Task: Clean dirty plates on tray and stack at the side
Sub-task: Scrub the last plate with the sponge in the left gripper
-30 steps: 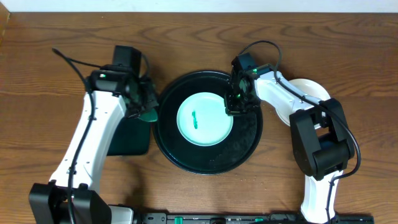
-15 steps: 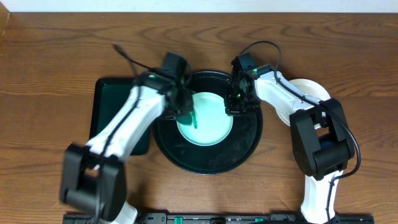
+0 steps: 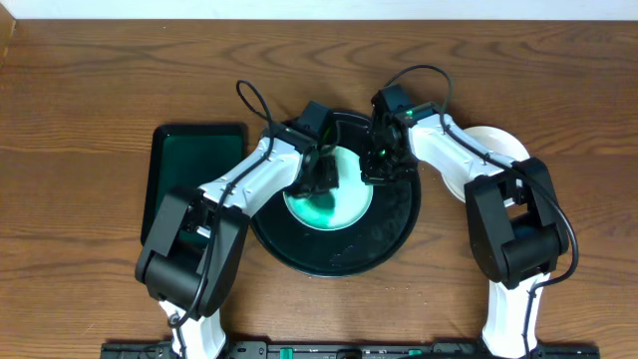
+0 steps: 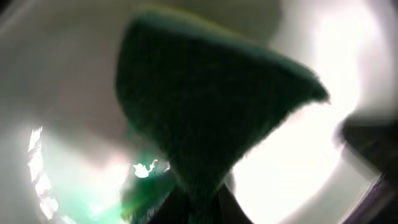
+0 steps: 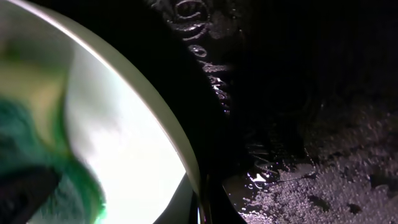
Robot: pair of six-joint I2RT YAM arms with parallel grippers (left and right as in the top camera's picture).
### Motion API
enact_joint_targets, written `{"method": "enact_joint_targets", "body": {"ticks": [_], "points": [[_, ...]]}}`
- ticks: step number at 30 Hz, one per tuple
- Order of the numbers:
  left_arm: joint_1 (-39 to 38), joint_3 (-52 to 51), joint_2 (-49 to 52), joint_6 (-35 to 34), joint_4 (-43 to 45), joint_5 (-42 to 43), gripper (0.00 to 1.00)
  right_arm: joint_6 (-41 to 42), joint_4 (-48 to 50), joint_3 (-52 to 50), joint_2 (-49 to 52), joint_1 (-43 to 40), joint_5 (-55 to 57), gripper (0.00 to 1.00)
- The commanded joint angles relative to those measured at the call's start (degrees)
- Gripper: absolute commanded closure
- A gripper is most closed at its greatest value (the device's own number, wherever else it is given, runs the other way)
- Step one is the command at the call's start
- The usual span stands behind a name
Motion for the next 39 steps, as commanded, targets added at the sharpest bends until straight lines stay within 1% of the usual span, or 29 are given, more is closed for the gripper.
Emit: {"method": "enact_joint_targets", "body": {"ticks": [1, 4, 7, 9, 11, 12, 13, 14, 17, 20, 22, 24, 26, 29, 33, 35, 37, 39], "points": [[0.74, 0.04, 1.92, -1.09, 7.78, -3.06, 0.93, 1.18, 0.79, -0.96, 1.05, 0.26, 1.97, 0.99], [1.73, 0.15, 1.9, -1.07, 10.45, -5.4, 0.93, 1.09, 0.7, -0.96, 1.05, 0.26, 2.03, 0.99], [3.02, 0.31, 1.9, -1.14, 9.73, -6.82, 0.93, 0.72, 0.57, -0.96, 1.05, 0.26, 2.03, 0.99], [3.74, 0.37, 1.9, -1.27, 7.78, -6.8, 0.93, 0.72, 0.57, -0.96, 1.05, 0.26, 2.03, 0.99], [4.02, 0.37, 1.9, -2.73, 3.43, -6.78, 0.93, 0.72, 0.59, -0.96, 1.05, 0.26, 2.03, 0.99], [4.0, 0.37, 1.9, -2.69, 1.79, -6.8, 0.93, 0.72, 0.59, -0.96, 1.05, 0.26, 2.03, 0.99], [4.0, 0.37, 1.9, -2.6, -2.56, -6.84, 0.93, 0.74, 0.61, -0.96, 1.05, 0.26, 2.03, 0.99], [4.0, 0.37, 1.9, -2.51, -4.02, -6.95, 0.93, 0.74, 0.63, -0.96, 1.05, 0.26, 2.03, 0.99], [4.33, 0.46, 1.9, -0.63, -7.43, -7.48, 0.93, 0.74, 0.61, -0.96, 1.05, 0.26, 1.99, 0.99], [4.42, 0.48, 1.9, 1.6, -8.5, -7.39, 0.93, 0.74, 0.61, -0.96, 1.05, 0.26, 2.01, 0.99], [4.35, 0.48, 1.9, 2.1, -8.17, -7.15, 0.93, 0.74, 0.63, -0.96, 1.05, 0.26, 1.99, 0.99], [4.37, 0.48, 1.9, 5.46, -6.58, -4.5, 0.93, 0.74, 0.63, -0.96, 1.05, 0.26, 1.99, 0.99], [4.37, 0.48, 1.9, 8.74, -4.0, -1.09, 0.93, 0.74, 0.63, -0.96, 1.05, 0.26, 1.99, 0.99], [4.39, 0.48, 1.9, 9.49, 1.4, -0.66, 0.93, 0.72, 0.61, -0.96, 1.05, 0.26, 1.99, 0.99], [4.42, 0.48, 1.9, 9.44, 8.33, -6.88, 0.93, 0.7, 0.55, -0.96, 1.05, 0.26, 2.01, 0.99], [4.44, 0.48, 1.9, 9.25, 10.12, -10.69, 0.93, 0.7, 0.52, -0.96, 1.05, 0.24, 1.99, 0.99], [4.44, 0.81, 1.9, 8.96, 10.45, -14.62, 0.93, 0.7, 0.55, -0.96, 1.05, 0.24, 1.99, 0.99], [4.44, 1.99, 1.79, 7.17, 8.48, -19.47, 0.93, 0.7, 0.57, -0.96, 1.05, 0.24, 1.99, 0.99]]}}
